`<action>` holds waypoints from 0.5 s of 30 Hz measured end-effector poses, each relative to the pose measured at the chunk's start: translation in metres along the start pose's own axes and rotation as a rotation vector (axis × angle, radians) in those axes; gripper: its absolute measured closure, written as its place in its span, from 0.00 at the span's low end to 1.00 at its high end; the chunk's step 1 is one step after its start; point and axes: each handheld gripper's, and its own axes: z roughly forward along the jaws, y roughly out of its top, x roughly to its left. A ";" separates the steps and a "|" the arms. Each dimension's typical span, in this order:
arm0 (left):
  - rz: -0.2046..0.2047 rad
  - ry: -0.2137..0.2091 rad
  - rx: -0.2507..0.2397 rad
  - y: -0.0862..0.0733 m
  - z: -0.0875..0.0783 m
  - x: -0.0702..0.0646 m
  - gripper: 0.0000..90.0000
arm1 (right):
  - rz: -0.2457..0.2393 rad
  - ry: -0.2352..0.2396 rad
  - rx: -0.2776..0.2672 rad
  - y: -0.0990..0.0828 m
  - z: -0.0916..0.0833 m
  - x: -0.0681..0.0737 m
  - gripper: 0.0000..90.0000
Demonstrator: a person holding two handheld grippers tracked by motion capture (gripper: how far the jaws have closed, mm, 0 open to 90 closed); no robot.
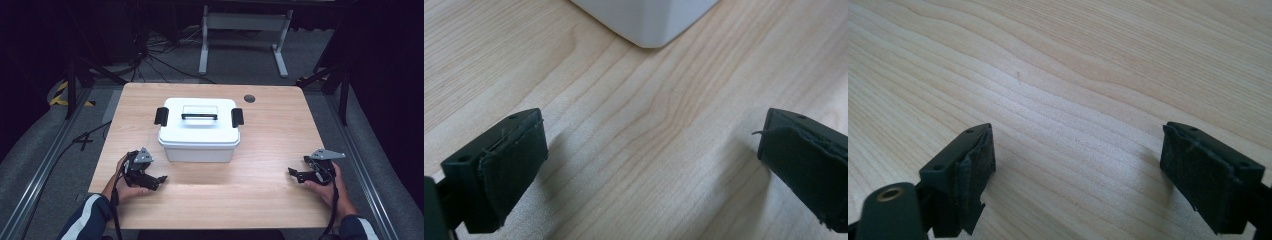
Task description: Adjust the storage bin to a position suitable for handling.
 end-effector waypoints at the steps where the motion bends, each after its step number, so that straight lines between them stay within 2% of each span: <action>1: 0.012 -0.012 0.010 0.000 -0.001 0.001 0.00 | -0.001 0.000 0.000 0.000 0.000 0.000 0.17; 4: 0.031 -0.017 0.002 -0.001 -0.001 0.003 0.00 | 0.001 -0.001 -0.002 0.000 0.000 0.000 0.17; 8: 0.023 -0.018 -0.002 -0.003 -0.003 0.003 0.00 | 0.001 -0.001 -0.002 0.000 0.000 0.000 0.17; 15: 0.032 -0.026 0.001 -0.004 -0.004 0.005 0.00 | 0.002 0.001 0.014 -0.001 -0.003 -0.001 0.17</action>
